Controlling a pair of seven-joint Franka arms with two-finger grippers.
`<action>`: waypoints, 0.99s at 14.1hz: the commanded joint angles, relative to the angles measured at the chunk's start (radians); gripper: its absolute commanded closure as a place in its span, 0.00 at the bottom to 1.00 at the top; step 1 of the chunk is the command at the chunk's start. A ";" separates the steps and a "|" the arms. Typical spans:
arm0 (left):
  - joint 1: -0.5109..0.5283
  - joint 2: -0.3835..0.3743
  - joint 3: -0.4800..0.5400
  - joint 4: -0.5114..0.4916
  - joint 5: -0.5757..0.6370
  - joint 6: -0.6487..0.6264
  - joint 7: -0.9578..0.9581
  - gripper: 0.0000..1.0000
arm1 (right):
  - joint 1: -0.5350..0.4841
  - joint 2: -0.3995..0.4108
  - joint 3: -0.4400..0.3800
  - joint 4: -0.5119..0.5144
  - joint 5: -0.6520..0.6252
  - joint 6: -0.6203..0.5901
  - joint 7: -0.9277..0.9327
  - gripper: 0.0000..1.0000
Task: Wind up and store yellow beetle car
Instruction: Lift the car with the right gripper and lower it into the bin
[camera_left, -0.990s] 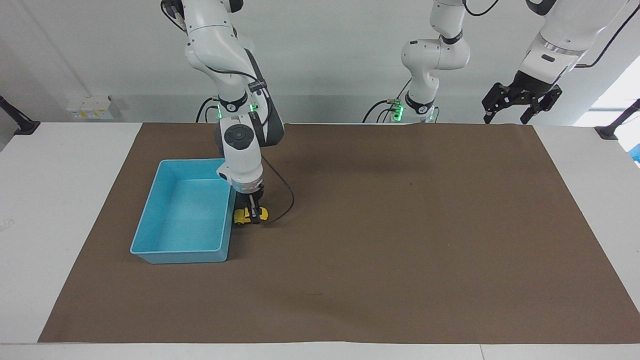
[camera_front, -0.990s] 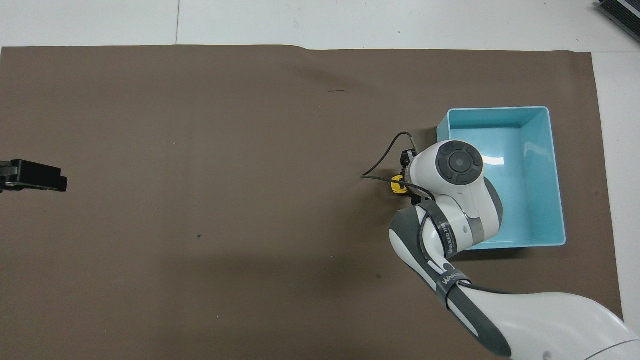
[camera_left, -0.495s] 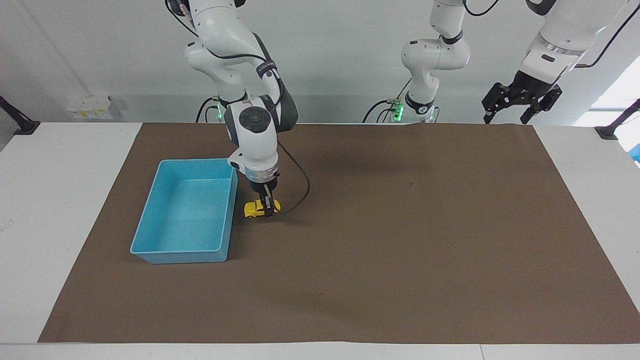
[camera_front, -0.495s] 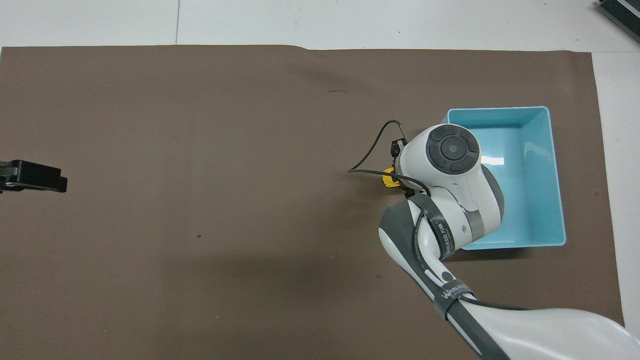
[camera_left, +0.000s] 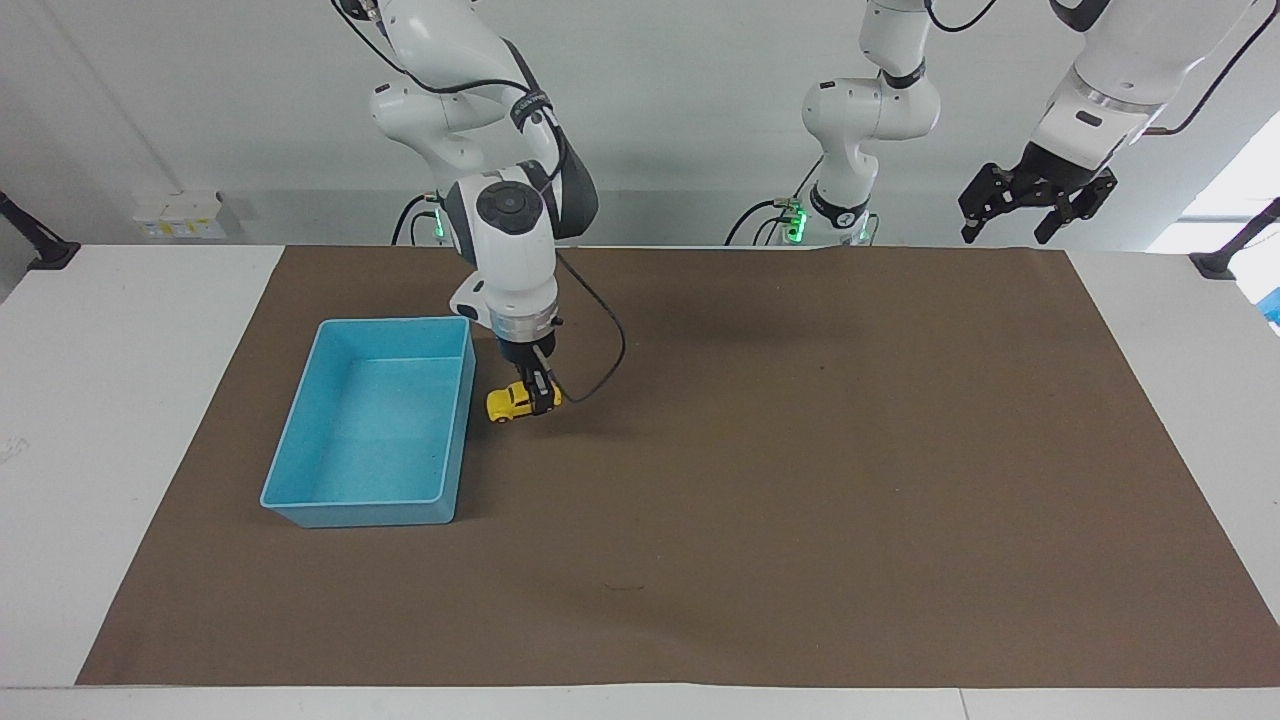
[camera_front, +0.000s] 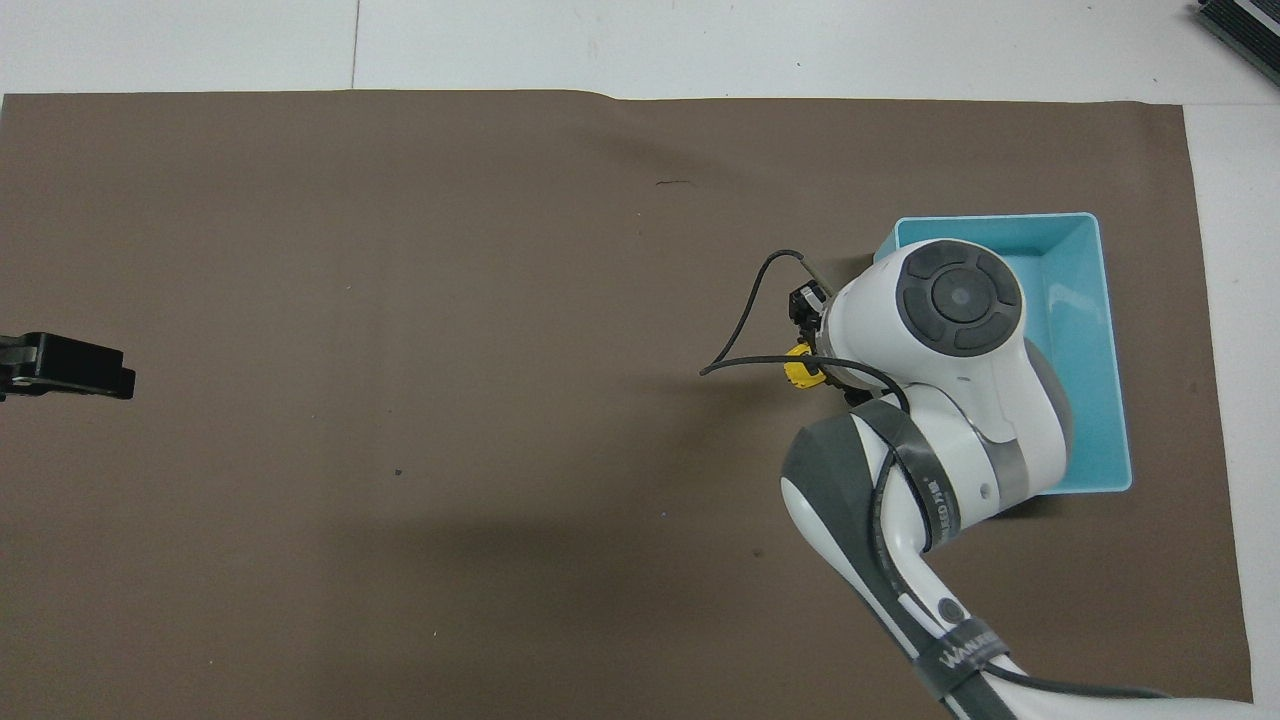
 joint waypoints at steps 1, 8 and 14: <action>0.033 -0.014 -0.016 -0.006 -0.004 0.014 0.016 0.00 | -0.021 -0.038 -0.002 0.004 0.024 -0.052 -0.159 1.00; 0.072 -0.014 -0.063 -0.011 -0.004 0.065 0.016 0.00 | -0.187 -0.078 -0.002 0.041 0.145 -0.124 -0.602 1.00; 0.072 -0.003 -0.062 -0.011 -0.004 0.132 0.017 0.00 | -0.319 -0.096 -0.002 0.043 0.150 -0.163 -0.923 1.00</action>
